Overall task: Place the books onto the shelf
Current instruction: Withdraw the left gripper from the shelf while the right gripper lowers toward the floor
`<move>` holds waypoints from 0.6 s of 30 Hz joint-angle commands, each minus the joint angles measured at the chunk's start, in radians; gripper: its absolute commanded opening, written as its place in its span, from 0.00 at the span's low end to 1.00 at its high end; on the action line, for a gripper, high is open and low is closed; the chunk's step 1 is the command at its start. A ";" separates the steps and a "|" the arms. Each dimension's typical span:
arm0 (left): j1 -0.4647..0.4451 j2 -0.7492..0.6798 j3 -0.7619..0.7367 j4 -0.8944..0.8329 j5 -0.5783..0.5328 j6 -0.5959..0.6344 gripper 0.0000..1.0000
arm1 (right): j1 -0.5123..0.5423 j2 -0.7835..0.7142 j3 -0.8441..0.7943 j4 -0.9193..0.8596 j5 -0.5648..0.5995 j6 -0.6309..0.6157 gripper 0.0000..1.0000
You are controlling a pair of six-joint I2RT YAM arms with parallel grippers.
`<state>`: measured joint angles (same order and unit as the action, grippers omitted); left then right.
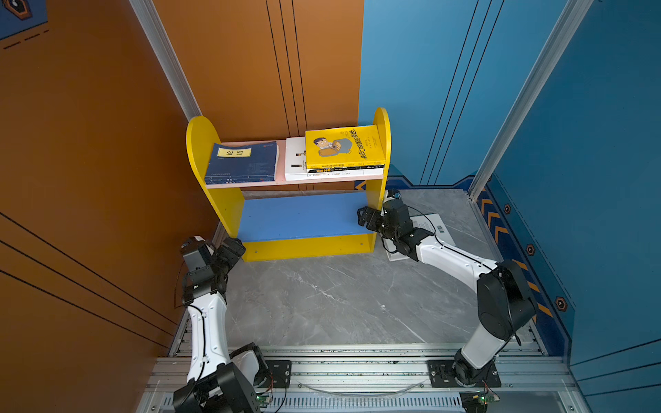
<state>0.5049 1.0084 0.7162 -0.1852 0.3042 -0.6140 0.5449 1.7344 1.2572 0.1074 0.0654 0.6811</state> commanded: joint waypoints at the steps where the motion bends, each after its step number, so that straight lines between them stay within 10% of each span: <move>1: 0.030 0.044 -0.034 0.198 0.095 -0.005 0.98 | 0.004 0.071 0.062 0.024 0.043 0.032 0.96; 18: 0.031 0.228 0.006 0.337 0.131 -0.038 0.98 | -0.045 0.237 0.270 -0.031 0.078 0.014 0.95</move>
<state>0.5358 1.2270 0.6941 0.1120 0.4301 -0.6323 0.5091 1.9259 1.4776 0.1013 0.1623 0.7250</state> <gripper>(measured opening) 0.980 0.954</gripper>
